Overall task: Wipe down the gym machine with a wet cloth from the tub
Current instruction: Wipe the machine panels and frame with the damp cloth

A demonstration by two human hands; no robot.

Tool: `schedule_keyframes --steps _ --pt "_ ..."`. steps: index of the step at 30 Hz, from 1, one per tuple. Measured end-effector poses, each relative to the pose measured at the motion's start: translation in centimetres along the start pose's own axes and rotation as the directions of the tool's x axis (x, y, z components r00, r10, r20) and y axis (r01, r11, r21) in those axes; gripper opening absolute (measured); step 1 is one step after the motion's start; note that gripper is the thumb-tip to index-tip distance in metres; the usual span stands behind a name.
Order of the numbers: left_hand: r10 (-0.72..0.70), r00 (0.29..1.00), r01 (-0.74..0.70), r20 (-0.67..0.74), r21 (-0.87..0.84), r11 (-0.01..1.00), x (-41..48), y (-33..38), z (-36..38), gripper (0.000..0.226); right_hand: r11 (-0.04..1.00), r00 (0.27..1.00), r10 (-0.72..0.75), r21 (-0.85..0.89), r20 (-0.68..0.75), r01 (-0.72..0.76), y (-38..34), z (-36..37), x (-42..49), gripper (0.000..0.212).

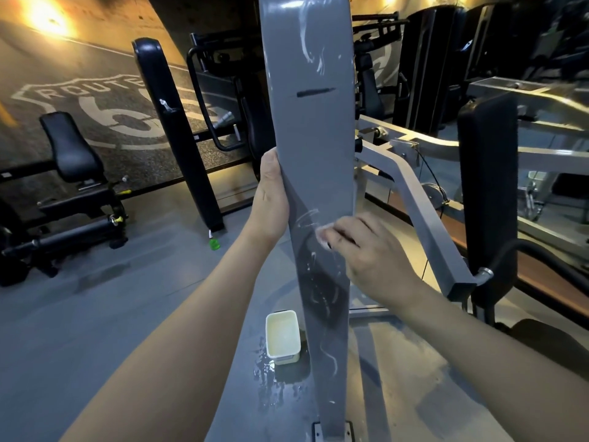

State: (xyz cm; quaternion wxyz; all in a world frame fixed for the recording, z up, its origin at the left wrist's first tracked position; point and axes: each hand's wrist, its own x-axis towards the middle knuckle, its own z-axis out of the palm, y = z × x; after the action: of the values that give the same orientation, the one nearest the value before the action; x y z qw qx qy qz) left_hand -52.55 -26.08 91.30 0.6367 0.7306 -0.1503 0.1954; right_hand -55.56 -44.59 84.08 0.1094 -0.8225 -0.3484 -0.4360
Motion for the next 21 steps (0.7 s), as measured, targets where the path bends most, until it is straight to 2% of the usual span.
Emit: schedule_keyframes --steps 1,4,6,8,11,13,15,18,20,21 --pt "0.005 1.0 -0.005 -0.006 -0.006 1.0 0.0 -0.1 0.1 0.057 1.0 1.0 0.017 0.002 -0.01 -0.016 0.3 -0.7 0.8 0.034" --pt "-0.008 1.0 0.008 -0.009 -0.045 0.999 0.2 -0.6 0.2 0.058 0.992 0.975 0.127 0.007 -0.18 -0.127 0.8 -2.7 4.5 0.04" --pt "-0.013 1.0 0.013 -0.001 -0.071 0.997 0.2 -0.8 0.2 0.058 0.987 0.957 0.157 0.017 -0.245 -0.157 0.4 -3.0 6.2 0.041" --pt "-0.018 1.0 0.018 0.006 -0.057 0.998 0.2 -0.7 0.2 0.059 0.992 0.97 0.128 0.013 -0.205 -0.128 -0.4 -1.9 5.4 0.038" --pt "-0.018 1.0 0.019 0.019 -0.028 0.999 0.1 -0.3 0.1 0.057 1.0 1.0 0.001 -0.001 -0.005 -0.001 -0.8 0.2 1.1 0.032" --pt "-0.012 1.0 0.012 0.02 -0.014 1.0 0.1 -0.2 -0.1 0.057 1.0 0.998 -0.024 -0.016 0.057 0.025 -0.2 -0.3 0.3 0.029" --pt "-0.017 1.0 0.017 0.015 -0.012 1.0 0.3 -0.4 -0.2 0.057 0.999 0.999 0.037 -0.006 -0.011 -0.037 0.0 -1.8 2.3 0.034" --pt "-0.027 0.999 0.028 0.038 -0.028 0.999 0.3 -0.6 -0.3 0.058 0.99 0.969 0.139 0.026 -0.206 -0.136 -0.1 -3.6 6.9 0.038" --pt "-0.03 0.999 0.03 0.042 0.0 1.0 0.3 -0.6 -0.5 0.057 0.99 0.963 0.14 0.022 -0.232 -0.139 -0.7 -2.9 7.1 0.035" --pt "-0.024 0.999 0.023 0.039 0.022 0.999 0.3 -0.6 -0.7 0.056 0.994 0.975 0.106 0.015 -0.195 -0.105 -0.9 -2.0 6.1 0.033"
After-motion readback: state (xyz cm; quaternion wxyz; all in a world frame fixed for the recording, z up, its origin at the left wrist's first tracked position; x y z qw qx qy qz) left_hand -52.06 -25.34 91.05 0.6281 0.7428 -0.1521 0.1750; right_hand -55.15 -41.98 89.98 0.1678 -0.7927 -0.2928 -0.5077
